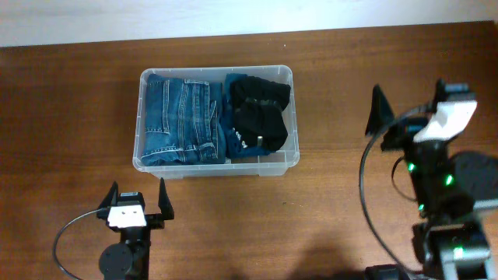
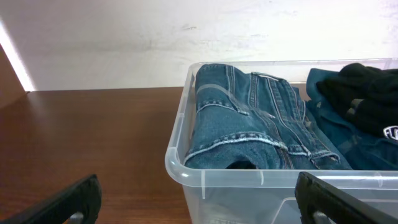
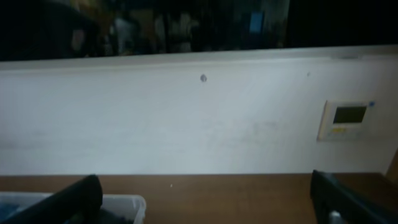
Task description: Pack container
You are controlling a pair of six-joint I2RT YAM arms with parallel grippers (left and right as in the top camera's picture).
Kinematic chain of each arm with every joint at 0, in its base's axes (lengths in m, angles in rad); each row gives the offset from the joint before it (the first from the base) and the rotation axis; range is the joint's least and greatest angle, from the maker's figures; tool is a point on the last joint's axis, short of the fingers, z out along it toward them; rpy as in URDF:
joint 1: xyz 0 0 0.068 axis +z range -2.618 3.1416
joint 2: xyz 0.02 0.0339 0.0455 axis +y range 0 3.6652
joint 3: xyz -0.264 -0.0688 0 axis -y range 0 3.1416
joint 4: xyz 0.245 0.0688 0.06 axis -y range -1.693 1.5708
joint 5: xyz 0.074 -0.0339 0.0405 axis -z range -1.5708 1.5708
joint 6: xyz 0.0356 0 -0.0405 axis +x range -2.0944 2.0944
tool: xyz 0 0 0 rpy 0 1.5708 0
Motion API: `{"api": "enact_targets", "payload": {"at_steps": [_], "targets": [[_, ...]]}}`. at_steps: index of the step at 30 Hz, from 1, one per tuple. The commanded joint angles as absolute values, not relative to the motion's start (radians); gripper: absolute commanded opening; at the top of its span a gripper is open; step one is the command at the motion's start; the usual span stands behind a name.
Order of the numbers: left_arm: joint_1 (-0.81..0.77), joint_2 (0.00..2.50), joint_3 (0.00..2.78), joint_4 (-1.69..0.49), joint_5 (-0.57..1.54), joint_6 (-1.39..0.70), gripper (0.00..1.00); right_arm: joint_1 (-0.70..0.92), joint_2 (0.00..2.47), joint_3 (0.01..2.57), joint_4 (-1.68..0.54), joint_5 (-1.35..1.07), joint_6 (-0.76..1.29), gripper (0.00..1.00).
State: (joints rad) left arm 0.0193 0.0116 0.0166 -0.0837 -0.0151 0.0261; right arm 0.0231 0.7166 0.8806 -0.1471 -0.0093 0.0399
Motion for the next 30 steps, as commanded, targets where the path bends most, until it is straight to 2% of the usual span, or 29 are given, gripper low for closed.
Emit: {"api": "enact_targets", "payload": {"at_steps": [1, 14, 30], "targets": [[0.022, 0.005, 0.009, -0.083, -0.007, 0.023, 0.99, 0.014, 0.586, 0.72, -0.092, -0.015, 0.031, 0.98], [0.022, 0.005, 0.009, -0.083, -0.007, 0.023, 0.99, -0.048, 0.135, 0.238, 0.024, -0.084, 0.041, 0.99], [0.022, 0.005, 0.009, -0.083, -0.007, 0.023, 0.99, -0.048, 0.012, 0.038, 0.023, -0.102, 0.041, 0.98]]}}
